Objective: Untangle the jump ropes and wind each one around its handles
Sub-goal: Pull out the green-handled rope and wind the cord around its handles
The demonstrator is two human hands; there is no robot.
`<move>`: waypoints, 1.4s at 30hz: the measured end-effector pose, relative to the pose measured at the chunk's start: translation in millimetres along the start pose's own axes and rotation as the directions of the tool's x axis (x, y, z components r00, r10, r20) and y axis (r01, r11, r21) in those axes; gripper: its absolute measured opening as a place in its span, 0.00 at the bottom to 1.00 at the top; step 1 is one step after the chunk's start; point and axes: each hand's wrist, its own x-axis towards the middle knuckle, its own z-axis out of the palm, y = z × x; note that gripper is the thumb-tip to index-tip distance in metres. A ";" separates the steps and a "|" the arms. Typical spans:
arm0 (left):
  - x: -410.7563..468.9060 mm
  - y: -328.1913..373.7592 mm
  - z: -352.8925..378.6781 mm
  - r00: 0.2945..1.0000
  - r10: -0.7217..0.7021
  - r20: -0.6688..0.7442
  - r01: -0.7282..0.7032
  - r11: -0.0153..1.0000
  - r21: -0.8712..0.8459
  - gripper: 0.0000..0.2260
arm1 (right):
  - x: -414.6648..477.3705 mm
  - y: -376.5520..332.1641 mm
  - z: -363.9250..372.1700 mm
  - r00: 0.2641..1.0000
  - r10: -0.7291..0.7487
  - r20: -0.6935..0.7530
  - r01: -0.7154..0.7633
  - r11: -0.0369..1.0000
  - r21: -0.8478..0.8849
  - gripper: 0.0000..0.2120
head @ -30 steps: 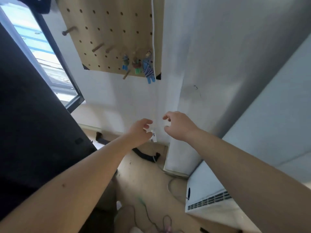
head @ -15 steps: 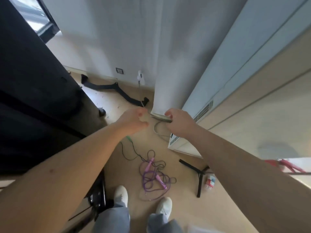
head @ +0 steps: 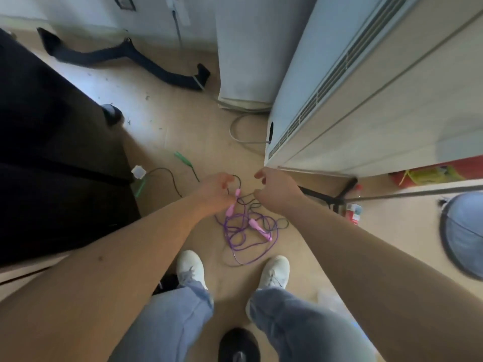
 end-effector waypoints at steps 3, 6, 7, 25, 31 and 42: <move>46.6 -41.4 53.7 0.999 -0.010 0.045 0.009 1.000 0.008 0.20 | 41.9 48.7 64.0 0.996 0.067 0.053 -0.067 0.998 0.003 0.23; 92.3 -84.4 102.8 0.996 0.061 0.071 -0.068 0.992 0.105 0.18 | 85.5 87.3 125.0 0.988 0.119 0.096 -0.121 0.993 0.010 0.22; 105.6 -96.1 118.3 0.992 0.089 0.093 -0.104 0.981 0.164 0.15 | 100.9 98.9 144.3 0.985 0.139 0.099 -0.141 0.990 0.018 0.22; 253.1 -216.5 255.9 0.976 -0.040 0.212 -0.063 0.887 0.457 0.27 | 223.5 211.0 360.9 0.943 0.288 0.168 -0.265 0.953 -0.147 0.17; 256.2 -227.9 245.0 0.986 -0.070 0.151 0.003 0.916 0.402 0.26 | 231.8 198.8 342.7 0.961 0.144 0.235 -0.105 0.980 -0.169 0.02; 200.6 -183.4 180.1 0.987 0.139 0.076 -0.150 0.976 0.156 0.37 | 193.9 124.1 252.1 0.992 -0.125 0.030 0.124 0.992 0.029 0.20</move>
